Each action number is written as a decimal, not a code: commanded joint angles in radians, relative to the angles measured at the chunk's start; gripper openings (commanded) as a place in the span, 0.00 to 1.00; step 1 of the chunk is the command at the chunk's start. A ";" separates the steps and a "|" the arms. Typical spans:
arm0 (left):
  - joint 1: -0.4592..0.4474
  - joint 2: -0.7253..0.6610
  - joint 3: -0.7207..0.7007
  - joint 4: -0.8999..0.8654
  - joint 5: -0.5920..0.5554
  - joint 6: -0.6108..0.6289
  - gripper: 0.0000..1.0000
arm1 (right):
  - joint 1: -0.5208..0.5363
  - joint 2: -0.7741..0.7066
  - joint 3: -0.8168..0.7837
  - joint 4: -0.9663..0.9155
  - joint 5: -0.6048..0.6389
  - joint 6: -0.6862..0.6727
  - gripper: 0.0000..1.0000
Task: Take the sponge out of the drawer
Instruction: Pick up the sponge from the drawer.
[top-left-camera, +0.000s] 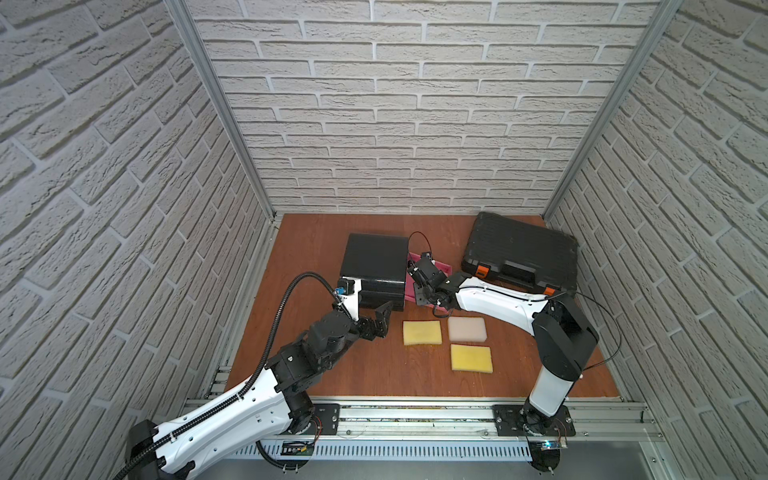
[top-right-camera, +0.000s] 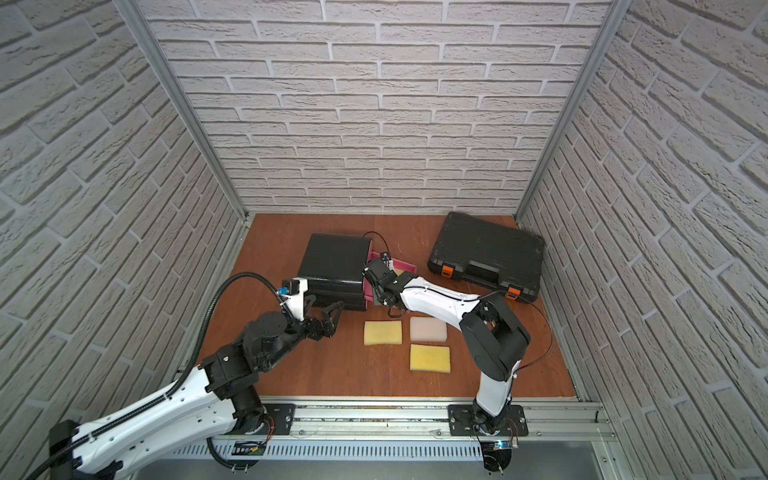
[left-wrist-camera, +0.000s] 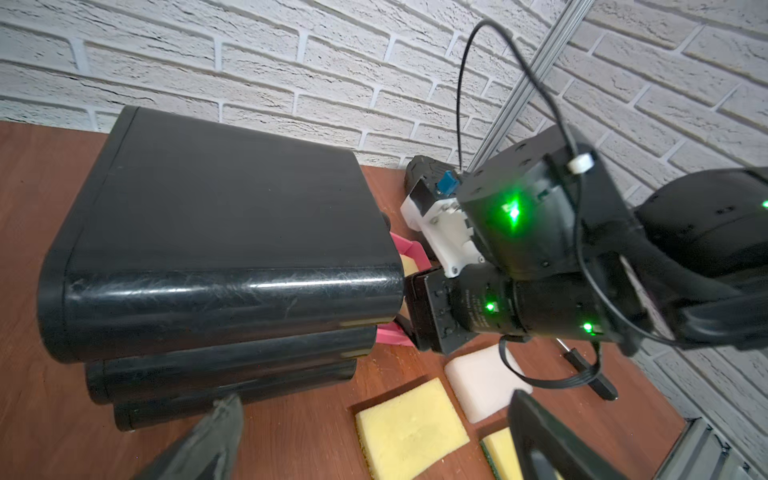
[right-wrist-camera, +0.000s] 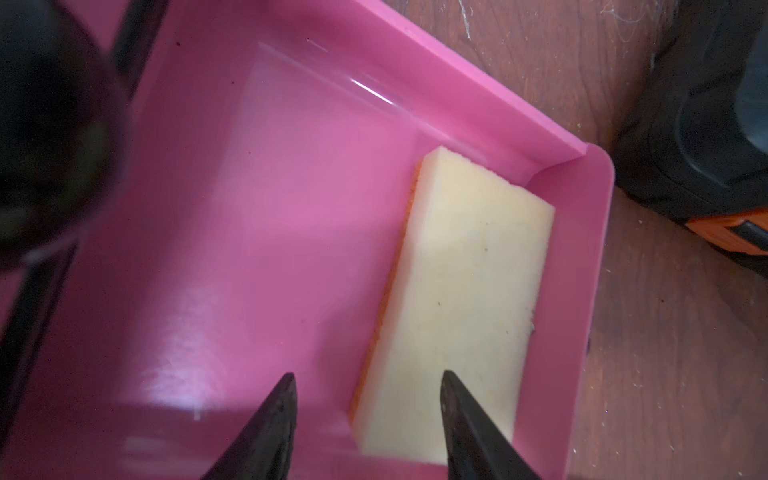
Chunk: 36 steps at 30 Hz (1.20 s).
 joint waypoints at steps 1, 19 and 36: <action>0.007 -0.023 -0.020 0.012 0.002 -0.003 0.98 | -0.011 0.017 0.016 0.003 0.014 0.007 0.55; 0.010 -0.032 -0.024 -0.001 0.004 -0.015 0.98 | -0.020 0.003 -0.008 0.034 0.005 0.001 0.03; 0.221 0.172 0.284 -0.241 0.438 -0.010 0.98 | -0.012 -0.664 -0.293 0.024 -0.273 -0.302 0.03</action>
